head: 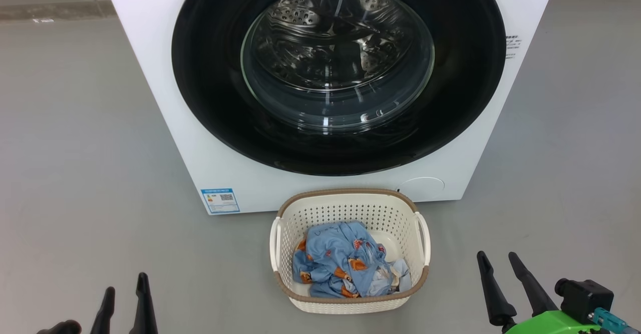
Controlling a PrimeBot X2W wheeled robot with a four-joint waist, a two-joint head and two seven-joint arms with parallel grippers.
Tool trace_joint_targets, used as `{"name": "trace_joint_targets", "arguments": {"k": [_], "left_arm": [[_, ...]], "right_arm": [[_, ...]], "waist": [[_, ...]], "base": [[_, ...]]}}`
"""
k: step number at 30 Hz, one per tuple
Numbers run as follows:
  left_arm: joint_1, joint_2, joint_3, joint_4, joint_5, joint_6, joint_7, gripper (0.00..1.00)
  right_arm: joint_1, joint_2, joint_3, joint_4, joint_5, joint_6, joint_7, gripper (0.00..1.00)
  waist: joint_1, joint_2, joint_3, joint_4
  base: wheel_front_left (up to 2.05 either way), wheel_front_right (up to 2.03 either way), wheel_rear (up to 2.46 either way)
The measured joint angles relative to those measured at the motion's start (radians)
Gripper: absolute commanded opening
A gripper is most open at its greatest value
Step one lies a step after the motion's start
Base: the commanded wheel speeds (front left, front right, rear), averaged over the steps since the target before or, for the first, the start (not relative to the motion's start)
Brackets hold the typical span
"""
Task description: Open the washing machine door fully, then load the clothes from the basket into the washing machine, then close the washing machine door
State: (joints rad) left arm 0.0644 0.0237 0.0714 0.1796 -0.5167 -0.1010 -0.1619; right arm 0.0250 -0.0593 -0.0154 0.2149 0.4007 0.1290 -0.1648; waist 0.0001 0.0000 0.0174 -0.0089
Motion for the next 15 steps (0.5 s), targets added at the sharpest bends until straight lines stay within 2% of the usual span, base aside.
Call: {"name": "trace_joint_targets", "arguments": {"k": [15], "left_arm": [[0.02, 0.004, -0.002, -0.029, 0.18, 0.004, -0.042, 1.0]], "right_arm": [[0.001, -0.002, -0.009, -0.016, -0.172, 0.0, -0.041, 1.0]], "waist": [[0.0, 0.0, 0.003, -0.008]], "base": [[0.0, 0.0, 0.0]]}}
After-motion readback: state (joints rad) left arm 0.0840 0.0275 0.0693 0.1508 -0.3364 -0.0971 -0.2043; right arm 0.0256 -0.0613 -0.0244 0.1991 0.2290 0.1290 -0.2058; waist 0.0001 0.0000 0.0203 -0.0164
